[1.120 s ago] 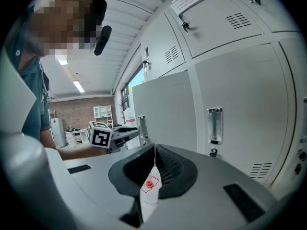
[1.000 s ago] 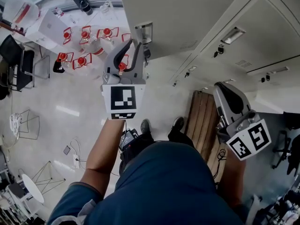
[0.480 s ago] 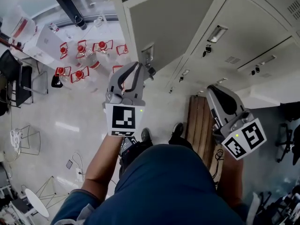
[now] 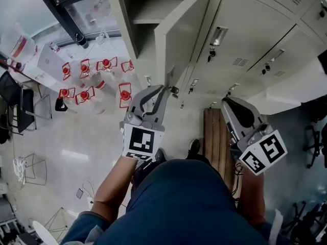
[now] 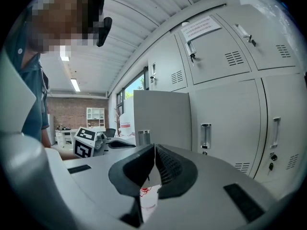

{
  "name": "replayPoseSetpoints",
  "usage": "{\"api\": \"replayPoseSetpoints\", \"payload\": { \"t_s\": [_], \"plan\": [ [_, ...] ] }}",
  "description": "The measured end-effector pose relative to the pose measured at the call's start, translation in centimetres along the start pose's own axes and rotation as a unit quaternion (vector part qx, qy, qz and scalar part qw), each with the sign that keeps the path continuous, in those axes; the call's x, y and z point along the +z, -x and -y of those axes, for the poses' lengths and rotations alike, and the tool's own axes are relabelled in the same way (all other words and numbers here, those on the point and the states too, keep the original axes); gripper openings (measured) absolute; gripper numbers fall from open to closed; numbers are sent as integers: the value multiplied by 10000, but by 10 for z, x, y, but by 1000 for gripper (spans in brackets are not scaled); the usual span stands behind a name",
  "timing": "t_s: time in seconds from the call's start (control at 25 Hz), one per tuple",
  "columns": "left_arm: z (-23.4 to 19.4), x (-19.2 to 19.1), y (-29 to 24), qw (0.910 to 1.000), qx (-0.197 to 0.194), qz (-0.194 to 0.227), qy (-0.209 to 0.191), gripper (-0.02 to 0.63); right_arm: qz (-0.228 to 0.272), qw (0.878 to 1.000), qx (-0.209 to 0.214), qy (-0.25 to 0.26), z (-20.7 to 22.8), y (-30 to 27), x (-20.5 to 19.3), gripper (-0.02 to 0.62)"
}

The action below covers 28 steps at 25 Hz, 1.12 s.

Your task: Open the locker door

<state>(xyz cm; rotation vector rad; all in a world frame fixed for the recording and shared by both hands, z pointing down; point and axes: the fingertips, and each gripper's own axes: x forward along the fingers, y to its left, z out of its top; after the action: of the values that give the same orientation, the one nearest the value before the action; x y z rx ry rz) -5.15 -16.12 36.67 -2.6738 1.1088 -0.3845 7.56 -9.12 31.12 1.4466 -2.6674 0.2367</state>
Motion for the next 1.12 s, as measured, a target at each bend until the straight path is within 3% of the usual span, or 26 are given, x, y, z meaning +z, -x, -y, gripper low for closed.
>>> {"api": "replayPoseSetpoints", "payload": {
  "t_s": [0.16, 0.28, 0.48, 0.68, 1.12],
  "plan": [
    [28, 10, -2, 9985, -542, 84, 44, 22, 82, 9999, -103, 45, -4, 15, 5, 38],
    [44, 24, 0, 9948, -945, 233, 294, 18, 134, 9998, -144, 82, -7, 25, 9, 38],
    [52, 52, 17, 9893, -1308, 521, 379, 17, 186, 9997, -170, 76, -11, 38, 13, 37],
    [42, 73, 36, 9878, -1338, 740, 297, 17, 318, 9992, 138, -222, -20, 41, 16, 38],
    [7, 86, 62, 9915, -1092, 606, 377, 17, 481, 9958, 589, -500, -29, 30, 28, 37]
  ]
}}
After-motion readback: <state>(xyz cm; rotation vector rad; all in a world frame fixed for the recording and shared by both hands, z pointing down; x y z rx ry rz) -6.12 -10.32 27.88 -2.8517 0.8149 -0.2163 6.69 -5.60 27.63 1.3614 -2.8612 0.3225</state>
